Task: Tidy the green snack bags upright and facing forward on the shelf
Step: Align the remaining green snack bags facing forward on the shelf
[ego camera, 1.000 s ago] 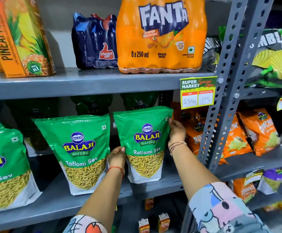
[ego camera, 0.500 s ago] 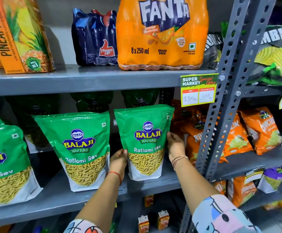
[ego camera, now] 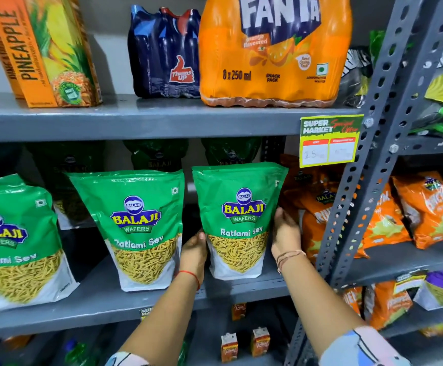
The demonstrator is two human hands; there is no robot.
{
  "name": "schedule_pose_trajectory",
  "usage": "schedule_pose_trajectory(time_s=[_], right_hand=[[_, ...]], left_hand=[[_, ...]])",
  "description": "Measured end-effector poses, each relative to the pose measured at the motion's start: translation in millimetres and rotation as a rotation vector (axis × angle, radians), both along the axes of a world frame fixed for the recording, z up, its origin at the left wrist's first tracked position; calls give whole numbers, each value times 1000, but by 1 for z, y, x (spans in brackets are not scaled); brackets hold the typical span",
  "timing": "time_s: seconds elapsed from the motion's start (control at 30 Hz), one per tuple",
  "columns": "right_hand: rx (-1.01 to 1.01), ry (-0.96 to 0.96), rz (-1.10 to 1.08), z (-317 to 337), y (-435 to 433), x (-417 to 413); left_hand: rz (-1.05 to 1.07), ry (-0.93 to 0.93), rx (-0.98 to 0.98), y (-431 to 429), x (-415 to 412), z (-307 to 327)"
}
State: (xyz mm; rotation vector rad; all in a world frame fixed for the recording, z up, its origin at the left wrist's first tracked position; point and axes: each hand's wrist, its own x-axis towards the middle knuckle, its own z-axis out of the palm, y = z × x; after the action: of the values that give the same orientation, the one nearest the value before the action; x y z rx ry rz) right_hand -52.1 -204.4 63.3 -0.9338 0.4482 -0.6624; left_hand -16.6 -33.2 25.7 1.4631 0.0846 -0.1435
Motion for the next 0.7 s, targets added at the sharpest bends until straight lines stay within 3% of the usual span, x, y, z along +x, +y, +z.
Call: schedule_pose_trajectory(time_s=[0.07, 0.17, 0.23, 0.33, 0.47, 0.57, 0.7], right_hand=[[-6, 29, -116, -5, 19, -20], [-278, 35, -347, -29, 73, -56], [-471, -23, -308, -50, 118, -75], [-542, 103, -64, -75, 170, -68], [-556, 282, 372, -73, 188, -24], [-687, 323, 514, -62, 190, -3], [-729, 407, 536, -64, 197, 8]], left_hand=[[12, -97, -27, 20, -22, -4], [105, -179, -4, 75, -57, -18], [248, -225, 41, 114, -67, -24], [415, -270, 60, 168, -51, -19], [126, -142, 46, 200, -19, -16], [-121, -87, -49, 199, -18, -7], [-192, -16, -41, 196, -12, -20]])
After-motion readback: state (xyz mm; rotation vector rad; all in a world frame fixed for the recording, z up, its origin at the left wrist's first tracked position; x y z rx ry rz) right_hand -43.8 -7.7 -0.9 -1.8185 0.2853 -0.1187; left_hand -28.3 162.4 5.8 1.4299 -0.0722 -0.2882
